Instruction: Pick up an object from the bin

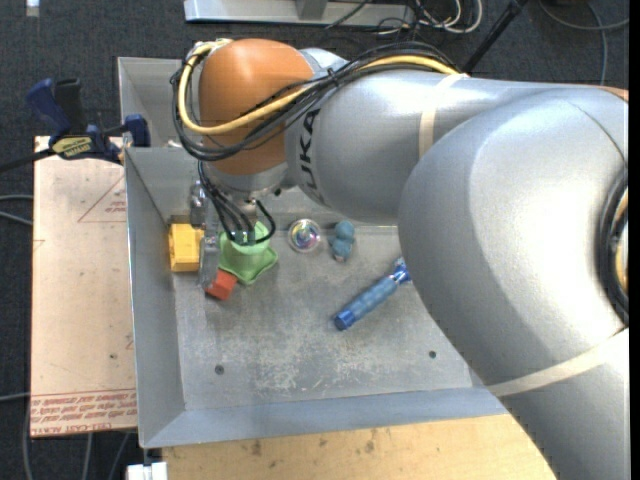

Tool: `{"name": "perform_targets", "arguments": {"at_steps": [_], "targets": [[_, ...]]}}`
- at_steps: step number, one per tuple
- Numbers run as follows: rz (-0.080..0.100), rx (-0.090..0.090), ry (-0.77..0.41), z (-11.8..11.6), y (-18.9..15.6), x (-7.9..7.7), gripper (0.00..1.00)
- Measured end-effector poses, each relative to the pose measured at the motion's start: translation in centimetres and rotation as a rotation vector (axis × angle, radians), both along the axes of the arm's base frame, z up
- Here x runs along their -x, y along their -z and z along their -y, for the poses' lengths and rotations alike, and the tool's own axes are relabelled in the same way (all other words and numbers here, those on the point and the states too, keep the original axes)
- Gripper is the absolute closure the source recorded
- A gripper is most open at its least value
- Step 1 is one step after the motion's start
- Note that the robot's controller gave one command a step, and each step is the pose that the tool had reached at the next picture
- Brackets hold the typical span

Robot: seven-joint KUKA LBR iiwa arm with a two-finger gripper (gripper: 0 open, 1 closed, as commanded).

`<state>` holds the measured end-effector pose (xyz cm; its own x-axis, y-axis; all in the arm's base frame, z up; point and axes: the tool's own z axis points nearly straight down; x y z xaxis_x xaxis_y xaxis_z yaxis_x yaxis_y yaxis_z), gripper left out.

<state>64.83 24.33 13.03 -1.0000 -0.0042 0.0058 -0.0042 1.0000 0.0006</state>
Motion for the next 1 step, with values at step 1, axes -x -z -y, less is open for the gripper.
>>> {"name": "perform_targets", "arguments": {"at_steps": [1], "targets": [[0.007,0.001,0.200,7.79,-1.24,0.67,0.00]]}}
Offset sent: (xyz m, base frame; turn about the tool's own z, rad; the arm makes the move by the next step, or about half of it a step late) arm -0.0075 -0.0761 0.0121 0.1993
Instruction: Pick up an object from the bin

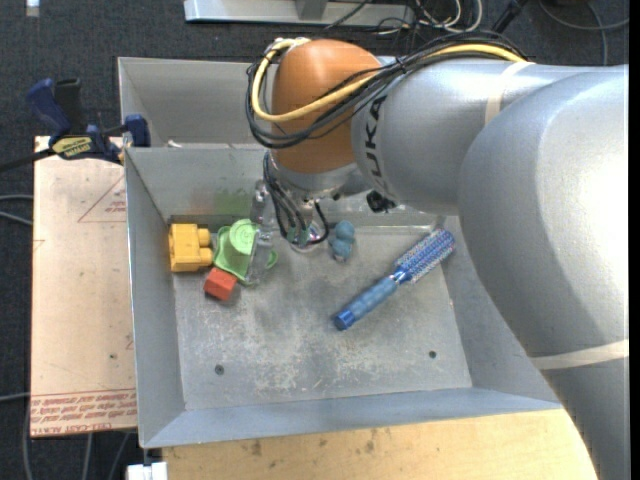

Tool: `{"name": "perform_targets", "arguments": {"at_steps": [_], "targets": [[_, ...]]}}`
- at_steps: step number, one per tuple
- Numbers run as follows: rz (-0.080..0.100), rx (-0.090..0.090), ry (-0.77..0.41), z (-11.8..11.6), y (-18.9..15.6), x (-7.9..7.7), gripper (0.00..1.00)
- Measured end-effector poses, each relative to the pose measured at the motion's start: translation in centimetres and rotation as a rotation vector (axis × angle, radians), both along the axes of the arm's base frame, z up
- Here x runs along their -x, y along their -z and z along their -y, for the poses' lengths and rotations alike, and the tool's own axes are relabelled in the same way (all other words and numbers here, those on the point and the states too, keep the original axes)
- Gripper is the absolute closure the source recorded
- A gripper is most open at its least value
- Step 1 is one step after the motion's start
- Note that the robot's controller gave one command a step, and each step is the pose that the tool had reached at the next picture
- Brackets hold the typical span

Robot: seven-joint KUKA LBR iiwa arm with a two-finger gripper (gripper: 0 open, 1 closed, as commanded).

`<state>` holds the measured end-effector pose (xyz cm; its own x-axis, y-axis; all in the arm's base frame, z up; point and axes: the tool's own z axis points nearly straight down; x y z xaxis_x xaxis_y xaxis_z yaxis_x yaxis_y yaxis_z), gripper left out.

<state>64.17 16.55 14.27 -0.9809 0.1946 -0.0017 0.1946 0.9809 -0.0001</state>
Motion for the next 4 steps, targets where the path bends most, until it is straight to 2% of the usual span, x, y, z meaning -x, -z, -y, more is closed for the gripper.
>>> {"name": "perform_targets", "arguments": {"at_steps": [1,2,3,4], "targets": [[0.019,-0.010,0.194,-2.3,4.5,0.7,0.00],[0.019,-0.014,0.178,0.6,6.1,-1.8,0.00],[0.026,-0.016,0.345,1.9,5.9,-0.5,0.00],[0.025,-0.018,0.346,1.8,5.8,-0.5,1.00]]}}
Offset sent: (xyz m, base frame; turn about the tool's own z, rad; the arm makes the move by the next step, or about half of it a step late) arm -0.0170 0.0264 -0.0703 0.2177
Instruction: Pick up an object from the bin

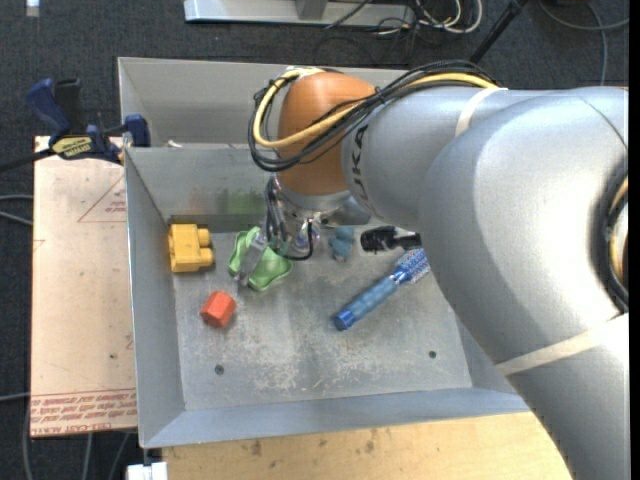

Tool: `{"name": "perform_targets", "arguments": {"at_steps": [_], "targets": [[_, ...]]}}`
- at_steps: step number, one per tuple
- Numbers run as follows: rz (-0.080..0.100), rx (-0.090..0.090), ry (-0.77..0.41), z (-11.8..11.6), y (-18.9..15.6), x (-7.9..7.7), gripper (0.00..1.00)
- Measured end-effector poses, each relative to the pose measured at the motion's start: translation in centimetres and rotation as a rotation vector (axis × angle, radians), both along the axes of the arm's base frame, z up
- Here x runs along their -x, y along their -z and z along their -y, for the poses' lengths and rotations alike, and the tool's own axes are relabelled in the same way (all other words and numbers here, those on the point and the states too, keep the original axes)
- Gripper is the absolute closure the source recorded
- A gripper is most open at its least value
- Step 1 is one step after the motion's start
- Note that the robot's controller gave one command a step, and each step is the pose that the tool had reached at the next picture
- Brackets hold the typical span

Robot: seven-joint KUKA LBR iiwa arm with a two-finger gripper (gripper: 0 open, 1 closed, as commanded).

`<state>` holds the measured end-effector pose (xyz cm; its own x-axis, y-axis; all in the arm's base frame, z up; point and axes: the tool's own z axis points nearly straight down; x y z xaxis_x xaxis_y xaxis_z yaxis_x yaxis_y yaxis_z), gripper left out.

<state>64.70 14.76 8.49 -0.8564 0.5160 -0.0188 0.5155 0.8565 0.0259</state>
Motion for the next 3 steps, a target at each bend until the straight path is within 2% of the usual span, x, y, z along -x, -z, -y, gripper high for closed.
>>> {"name": "perform_targets", "arguments": {"at_steps": [1,2,3], "targets": [[-0.020,0.008,0.005,-1.1,-9.6,2.5,1.00],[-0.034,0.010,0.156,-1.7,-7.0,6.9,1.00],[-0.032,0.010,0.157,-1.7,-7.1,6.8,0.00]]}}
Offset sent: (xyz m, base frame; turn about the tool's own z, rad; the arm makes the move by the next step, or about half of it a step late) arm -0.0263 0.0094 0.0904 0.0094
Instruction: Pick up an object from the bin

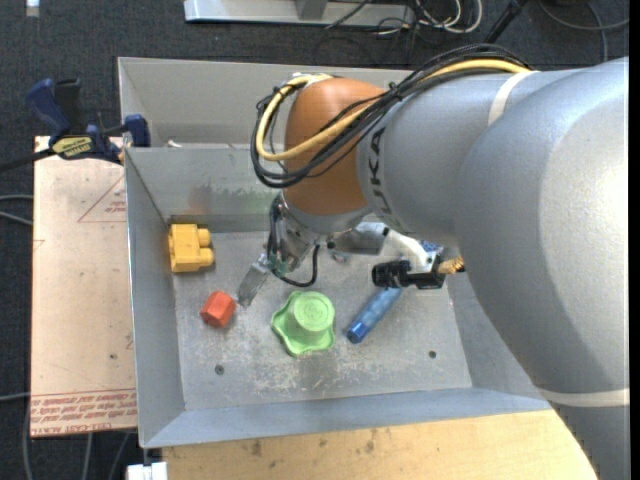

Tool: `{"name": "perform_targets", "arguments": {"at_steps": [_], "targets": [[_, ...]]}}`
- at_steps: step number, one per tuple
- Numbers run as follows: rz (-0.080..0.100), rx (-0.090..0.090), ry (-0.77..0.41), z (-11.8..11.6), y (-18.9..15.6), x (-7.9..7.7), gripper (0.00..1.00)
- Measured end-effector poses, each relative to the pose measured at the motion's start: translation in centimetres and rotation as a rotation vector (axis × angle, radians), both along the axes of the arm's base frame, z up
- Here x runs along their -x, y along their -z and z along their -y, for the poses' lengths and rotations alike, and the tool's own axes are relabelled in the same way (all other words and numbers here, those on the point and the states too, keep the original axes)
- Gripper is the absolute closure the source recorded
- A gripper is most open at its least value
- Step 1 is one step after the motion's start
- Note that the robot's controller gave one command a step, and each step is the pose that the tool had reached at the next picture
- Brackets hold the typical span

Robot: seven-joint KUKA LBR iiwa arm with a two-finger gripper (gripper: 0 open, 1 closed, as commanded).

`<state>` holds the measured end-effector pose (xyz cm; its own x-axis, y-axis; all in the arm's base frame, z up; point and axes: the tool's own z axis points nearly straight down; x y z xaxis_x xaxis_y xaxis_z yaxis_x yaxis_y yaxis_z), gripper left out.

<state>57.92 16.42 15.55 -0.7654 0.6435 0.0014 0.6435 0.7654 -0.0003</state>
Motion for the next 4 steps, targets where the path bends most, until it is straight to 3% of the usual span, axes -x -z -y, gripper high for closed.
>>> {"name": "perform_targets", "arguments": {"at_steps": [1,2,3,4], "targets": [[0.000,0.000,-0.055,-3.9,1.1,1.1,0.00],[-0.001,0.003,-0.172,2.8,2.9,1.8,0.00],[0.001,0.000,-0.175,2.5,2.9,1.8,1.00],[0.001,0.000,-0.175,2.5,2.9,1.8,0.00]]}}
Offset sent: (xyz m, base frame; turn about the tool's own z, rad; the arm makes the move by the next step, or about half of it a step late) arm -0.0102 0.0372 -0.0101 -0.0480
